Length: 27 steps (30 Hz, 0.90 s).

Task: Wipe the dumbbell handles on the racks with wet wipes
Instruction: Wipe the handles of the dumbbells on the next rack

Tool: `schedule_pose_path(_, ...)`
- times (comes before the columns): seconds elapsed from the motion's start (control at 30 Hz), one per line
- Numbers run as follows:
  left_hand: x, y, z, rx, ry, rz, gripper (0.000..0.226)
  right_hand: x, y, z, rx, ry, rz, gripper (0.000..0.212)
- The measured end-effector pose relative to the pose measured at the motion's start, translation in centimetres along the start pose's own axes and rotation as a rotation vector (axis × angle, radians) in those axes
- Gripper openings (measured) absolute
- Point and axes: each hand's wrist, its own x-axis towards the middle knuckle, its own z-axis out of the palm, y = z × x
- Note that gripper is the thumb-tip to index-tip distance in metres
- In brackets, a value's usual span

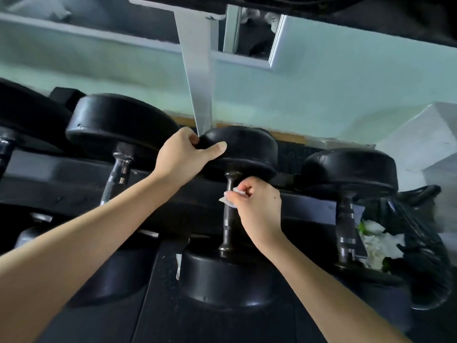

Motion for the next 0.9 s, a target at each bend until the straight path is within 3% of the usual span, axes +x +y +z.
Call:
schedule_pose_path(0.2, -0.3, -1.1, 1.5, 0.022, 0.082, 0.094, 0.046, -0.5, 1.0, 0.5, -0.2, 0.071, -0.228, 0.012)
schedule_pose_path(0.33, -1.1, -1.5, 2.0, 0.071, 0.143, 0.186, 0.048, -1.6, 1.6, -0.4, -0.392, 0.004, -0.391, 0.026)
schedule_pose_path(0.47, -1.9, -1.7, 1.1, 0.0, 0.12, 0.27, 0.052, -2.1, 1.6, -0.8, -0.368, -0.035, -0.524, 0.022)
schedule_pose_path(0.53, -2.3, -1.7, 0.6, -0.009, 0.099, 0.301, 0.046, -1.5, 1.5, -1.1, -0.455, -0.144, -0.6, 0.021)
schedule_pose_path(0.63, -2.6, -1.5, 0.0, 0.03, 0.081, 0.358, 0.037, -0.2, 1.5, -1.7, -0.596, -0.25, -0.645, 0.021)
schedule_pose_path(0.9, -2.7, -1.0, 0.5, 0.07, 0.088, 0.422, 0.041, -1.2, 1.9, -2.7, -0.631, -0.473, -0.62, 0.029)
